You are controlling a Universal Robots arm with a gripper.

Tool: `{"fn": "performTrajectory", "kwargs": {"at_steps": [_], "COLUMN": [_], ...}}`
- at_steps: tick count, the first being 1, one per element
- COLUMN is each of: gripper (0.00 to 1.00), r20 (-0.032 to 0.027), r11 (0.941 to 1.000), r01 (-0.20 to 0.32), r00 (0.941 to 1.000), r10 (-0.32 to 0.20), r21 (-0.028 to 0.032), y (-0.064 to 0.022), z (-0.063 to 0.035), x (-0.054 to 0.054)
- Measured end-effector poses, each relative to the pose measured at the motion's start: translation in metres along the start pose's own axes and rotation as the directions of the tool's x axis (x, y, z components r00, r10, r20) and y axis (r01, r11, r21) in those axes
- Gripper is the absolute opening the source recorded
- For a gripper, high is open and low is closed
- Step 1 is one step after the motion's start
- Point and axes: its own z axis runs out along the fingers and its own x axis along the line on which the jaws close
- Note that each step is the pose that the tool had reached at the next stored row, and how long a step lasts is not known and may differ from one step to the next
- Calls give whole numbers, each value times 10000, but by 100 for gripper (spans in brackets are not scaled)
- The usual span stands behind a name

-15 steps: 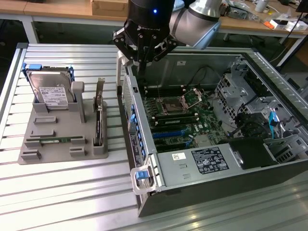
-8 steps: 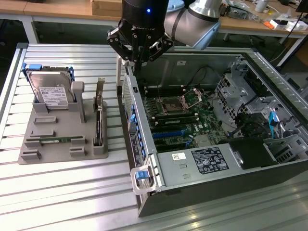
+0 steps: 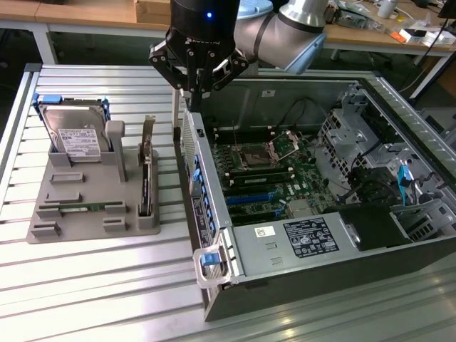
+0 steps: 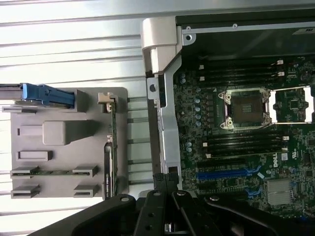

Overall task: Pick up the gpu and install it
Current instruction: 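Reach for the gpu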

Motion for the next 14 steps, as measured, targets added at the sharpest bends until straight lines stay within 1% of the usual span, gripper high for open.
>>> {"fn": "performTrajectory", "kwargs": {"at_steps": [9,14], "gripper": [11,11], "r20": [0,0], "r11": [10000,10000], "r01": [0,0], "r00": [10000,10000], "r10": [0,0], "r21": [-1,0], "y": [-10,-14], "z": [-4,-6], "x": [136,193]}}
